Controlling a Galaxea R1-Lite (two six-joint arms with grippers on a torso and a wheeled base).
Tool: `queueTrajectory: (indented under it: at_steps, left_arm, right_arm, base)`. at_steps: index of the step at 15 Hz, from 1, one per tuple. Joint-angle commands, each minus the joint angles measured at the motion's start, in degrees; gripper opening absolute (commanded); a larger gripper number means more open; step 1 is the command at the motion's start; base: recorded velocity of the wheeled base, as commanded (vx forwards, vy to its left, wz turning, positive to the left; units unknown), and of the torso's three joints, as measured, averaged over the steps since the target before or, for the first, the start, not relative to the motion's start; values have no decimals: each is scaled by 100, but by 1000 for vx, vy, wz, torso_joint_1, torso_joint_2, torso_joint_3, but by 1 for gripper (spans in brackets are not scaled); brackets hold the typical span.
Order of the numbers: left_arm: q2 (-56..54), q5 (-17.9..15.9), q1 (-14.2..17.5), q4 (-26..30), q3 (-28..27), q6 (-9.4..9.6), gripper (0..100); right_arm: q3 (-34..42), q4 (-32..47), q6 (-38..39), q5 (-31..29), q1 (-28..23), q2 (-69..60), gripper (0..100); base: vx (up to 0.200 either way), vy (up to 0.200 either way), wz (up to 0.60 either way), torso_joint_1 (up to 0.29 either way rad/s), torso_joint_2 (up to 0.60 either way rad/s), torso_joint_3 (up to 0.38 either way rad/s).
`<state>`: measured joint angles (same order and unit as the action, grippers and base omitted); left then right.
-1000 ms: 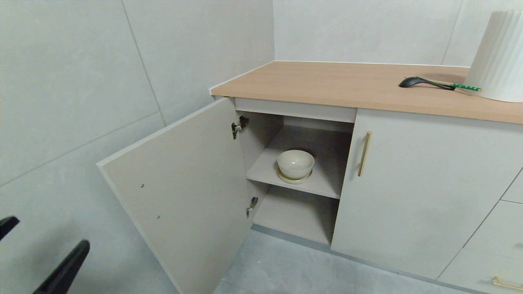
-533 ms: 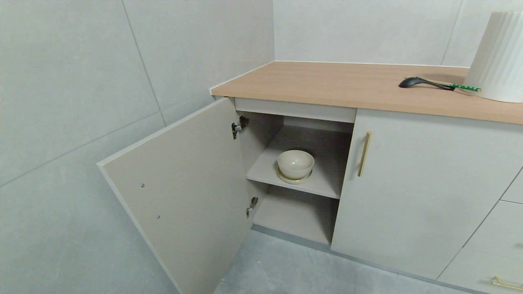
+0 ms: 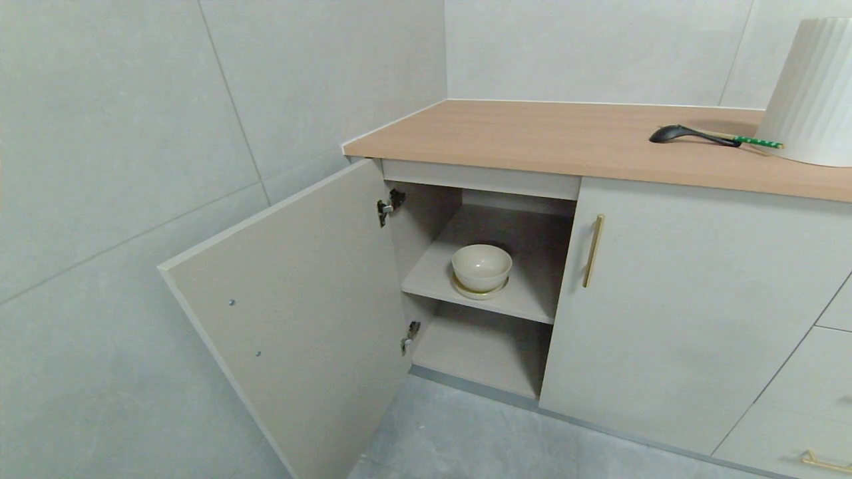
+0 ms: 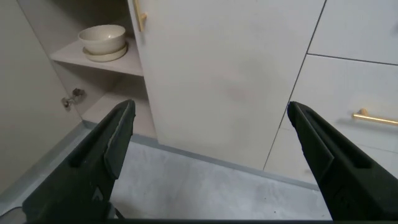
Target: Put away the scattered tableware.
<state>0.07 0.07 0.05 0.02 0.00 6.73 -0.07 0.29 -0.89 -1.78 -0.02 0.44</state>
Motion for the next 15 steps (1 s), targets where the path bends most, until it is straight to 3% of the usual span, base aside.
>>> queueTrajectory:
  at_steps: [1, 2, 3, 4, 5, 6, 7, 8, 9, 10, 11, 12, 13, 15]
  left_arm:
    - [-7, 45, 4, 24, 0, -313, 100]
    - [-7, 28, 4, 15, 0, -576, 100]
    - [-7, -16, 4, -152, -53, -603, 100]
    - [116, -385, 13, -925, -888, -515, 100]
    - [661, -649, 48, -758, -1415, -524, 100]
    - [1056, -675, 39, -644, -1529, -743, 100]
    - [1364, -719, -75, -697, -1441, -1508, 100]
    - [1742, -719, -216, -1031, -1459, -1982, 100]
    - [2120, -728, -225, -1532, -1459, -2088, 100]
    - [2401, -772, -198, -1822, -1406, -2026, 100]
    - [2788, -1062, 4, -2147, -1292, -1613, 100]
    - [2849, -1361, 39, -2217, -1187, -1262, 100]
    - [2832, -1519, 48, -2182, -1107, -1042, 100]
    - [2858, -1554, 48, -2156, -984, -919, 100]
  right_arm:
    - [-1, 6, 1, 11, 2, -35, 100]
    - [-1, 6, -25, 20, 2, -35, 100]
    - [-1, 6, -25, 20, 2, -26, 100]
    - [-1, 15, -25, 20, 2, 35, 100]
    - [-1, 15, -34, 37, 64, 273, 100]
    - [-1, 6, -43, 73, 90, 475, 100]
    - [-1, 6, -43, 81, 55, 510, 100]
    - [-1, 6, -16, 73, -138, 501, 100]
    - [7, 6, -8, 64, -349, 466, 100]
    - [7, 6, -8, 64, -340, 466, 100]
    - [7, -12, -34, 134, -340, 466, 100]
    - [7, -20, -148, 582, -305, 431, 100]
    - [-1, -20, -227, 802, -24, 273, 100]
    - [7, -29, -307, 820, 178, 273, 100]
  base:
    - [0, 0, 0, 0, 0, 0]
    - [0, 0, 0, 0, 0, 0]
    - [0, 0, 0, 0, 0, 0]
    - [0, 0, 0, 0, 0, 0]
    - [0, 0, 0, 0, 0, 0]
    - [0, 0, 0, 0, 0, 0]
    - [0, 0, 0, 0, 0, 0]
    - [0, 0, 0, 0, 0, 0]
    - [0, 0, 0, 0, 0, 0]
    - [0, 0, 0, 0, 0, 0]
    - [0, 0, 0, 0, 0, 0]
    - [0, 0, 0, 0, 0, 0]
    - [0, 0, 0, 0, 0, 0]
    - [0, 0, 0, 0, 0, 0]
